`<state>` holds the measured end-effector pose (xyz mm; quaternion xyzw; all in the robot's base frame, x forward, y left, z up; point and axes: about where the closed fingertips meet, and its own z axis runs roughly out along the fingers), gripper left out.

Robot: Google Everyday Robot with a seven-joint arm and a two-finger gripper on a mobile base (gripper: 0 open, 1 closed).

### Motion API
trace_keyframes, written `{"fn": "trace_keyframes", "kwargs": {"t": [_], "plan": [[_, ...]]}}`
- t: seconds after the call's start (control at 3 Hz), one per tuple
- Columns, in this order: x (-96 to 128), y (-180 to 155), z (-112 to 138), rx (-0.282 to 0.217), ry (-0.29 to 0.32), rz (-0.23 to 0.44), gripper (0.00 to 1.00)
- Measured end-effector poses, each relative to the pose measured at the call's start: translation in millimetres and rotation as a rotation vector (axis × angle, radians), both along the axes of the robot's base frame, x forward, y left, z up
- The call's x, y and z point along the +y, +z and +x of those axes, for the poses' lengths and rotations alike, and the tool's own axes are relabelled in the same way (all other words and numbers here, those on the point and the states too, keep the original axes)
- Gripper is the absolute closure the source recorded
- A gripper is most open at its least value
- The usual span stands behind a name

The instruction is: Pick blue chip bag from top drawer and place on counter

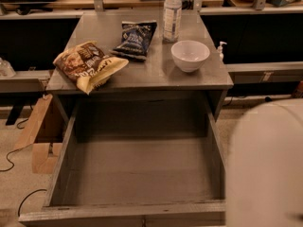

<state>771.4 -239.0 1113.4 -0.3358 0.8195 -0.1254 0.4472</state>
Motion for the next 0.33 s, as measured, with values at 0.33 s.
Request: {"fn": "trace_keyframes", "kwargs": {"t": [0.33], "plan": [[-96.6,95.1,-86.0,-0.236,-0.226,0.173,0.0]]}}
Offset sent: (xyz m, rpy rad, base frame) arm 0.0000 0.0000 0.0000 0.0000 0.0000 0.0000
